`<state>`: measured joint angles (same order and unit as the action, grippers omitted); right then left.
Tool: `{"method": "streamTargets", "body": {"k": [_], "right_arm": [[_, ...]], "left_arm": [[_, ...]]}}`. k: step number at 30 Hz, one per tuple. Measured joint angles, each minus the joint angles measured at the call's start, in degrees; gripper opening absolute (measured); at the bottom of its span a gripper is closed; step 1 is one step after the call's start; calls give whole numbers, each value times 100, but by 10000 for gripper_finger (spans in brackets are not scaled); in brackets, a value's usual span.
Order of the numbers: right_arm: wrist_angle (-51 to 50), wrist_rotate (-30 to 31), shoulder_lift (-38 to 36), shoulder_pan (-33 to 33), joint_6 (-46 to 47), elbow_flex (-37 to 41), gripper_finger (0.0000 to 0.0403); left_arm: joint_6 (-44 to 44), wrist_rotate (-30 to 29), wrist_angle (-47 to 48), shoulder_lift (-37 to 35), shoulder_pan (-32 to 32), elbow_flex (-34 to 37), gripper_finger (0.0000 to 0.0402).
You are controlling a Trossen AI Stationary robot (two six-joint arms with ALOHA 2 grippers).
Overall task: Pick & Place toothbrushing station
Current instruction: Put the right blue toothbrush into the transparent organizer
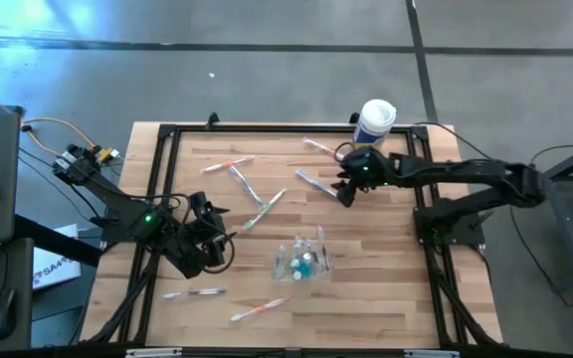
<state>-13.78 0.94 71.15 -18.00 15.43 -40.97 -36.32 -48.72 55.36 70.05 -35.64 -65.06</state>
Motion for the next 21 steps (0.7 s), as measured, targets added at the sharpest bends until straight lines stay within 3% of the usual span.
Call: {"method": "streamTargets", "body": {"k": [6,12,21], "right_arm": [[669,229,888,-215,-73,0,194],[1191,47,1559,-372,-313,0,194],[1365,29,2336,-429,-370,0,194]], "left_arm": [[-1,26,8,49,0,-7,281],[-2,15,8,45,0,-7,281],[0,1,8,45,0,-7,281]]}}
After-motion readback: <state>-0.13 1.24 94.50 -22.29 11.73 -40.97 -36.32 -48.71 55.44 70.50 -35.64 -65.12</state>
